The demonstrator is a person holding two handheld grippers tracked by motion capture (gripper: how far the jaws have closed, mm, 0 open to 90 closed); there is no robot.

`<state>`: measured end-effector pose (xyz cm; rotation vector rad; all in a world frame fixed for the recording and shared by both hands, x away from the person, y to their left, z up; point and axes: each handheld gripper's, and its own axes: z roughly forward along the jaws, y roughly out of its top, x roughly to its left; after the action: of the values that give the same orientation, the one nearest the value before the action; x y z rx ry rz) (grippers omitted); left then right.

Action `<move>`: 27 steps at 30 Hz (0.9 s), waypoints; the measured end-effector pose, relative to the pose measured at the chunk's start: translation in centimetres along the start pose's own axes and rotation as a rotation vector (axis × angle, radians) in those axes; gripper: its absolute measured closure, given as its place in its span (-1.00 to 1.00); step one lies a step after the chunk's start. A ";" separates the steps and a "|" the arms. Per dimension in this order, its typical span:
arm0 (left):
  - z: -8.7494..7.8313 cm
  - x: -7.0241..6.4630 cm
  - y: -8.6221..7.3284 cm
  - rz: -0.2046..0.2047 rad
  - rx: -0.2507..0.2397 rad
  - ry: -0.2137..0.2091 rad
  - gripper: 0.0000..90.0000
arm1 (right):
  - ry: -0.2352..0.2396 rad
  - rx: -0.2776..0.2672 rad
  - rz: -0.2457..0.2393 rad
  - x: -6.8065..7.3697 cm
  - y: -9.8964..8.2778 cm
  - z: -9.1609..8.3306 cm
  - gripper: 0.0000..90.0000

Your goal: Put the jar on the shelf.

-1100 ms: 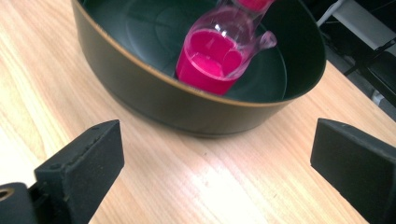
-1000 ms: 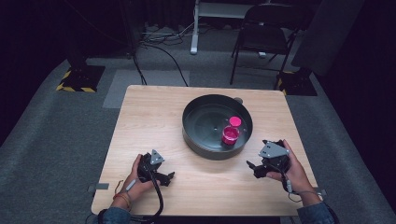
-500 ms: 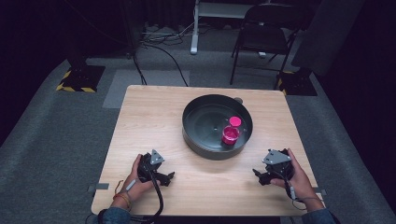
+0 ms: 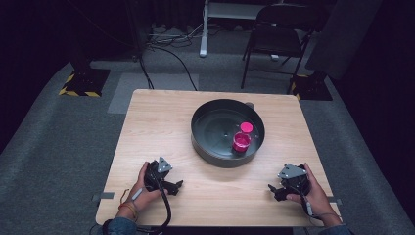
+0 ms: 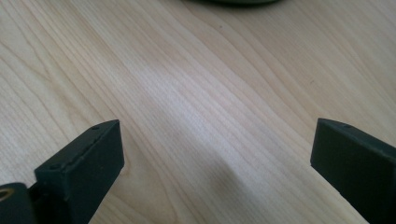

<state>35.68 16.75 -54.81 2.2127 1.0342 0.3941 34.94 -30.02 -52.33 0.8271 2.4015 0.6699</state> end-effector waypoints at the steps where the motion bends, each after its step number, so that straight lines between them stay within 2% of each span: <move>1: 0.0 0.0 0.0 0.000 0.000 0.000 -1.00 | 0.009 -0.004 0.029 0.0 -0.4 0.1 -0.94; 5: 0.0 0.0 0.0 0.001 0.000 0.000 -1.00 | 0.019 0.004 0.050 0.0 -1.0 0.3 -0.94; 10: 0.0 0.0 0.0 -0.001 0.000 0.000 -1.00 | 0.036 -0.014 0.104 -0.1 -1.9 0.3 -0.95; 15: 0.0 0.0 0.0 -0.001 0.000 -0.001 -1.00 | 0.080 -0.050 0.193 -0.5 -3.1 0.4 -0.99; 17: 0.0 0.0 0.0 -0.001 0.000 -0.001 -1.00 | 0.087 -0.057 0.204 -0.5 -3.3 0.3 -0.99; 23: 0.0 0.0 0.1 0.001 0.000 -0.001 -1.00 | 0.148 -0.098 0.293 -1.1 -4.6 0.6 -1.00; 27: 0.0 0.0 0.1 0.000 0.000 -0.001 -1.00 | 0.155 -0.099 0.286 -1.2 -4.6 0.6 -1.00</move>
<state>35.74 16.70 -54.81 2.2132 1.0335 0.3930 34.18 -33.85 -55.14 1.1243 2.3837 0.9884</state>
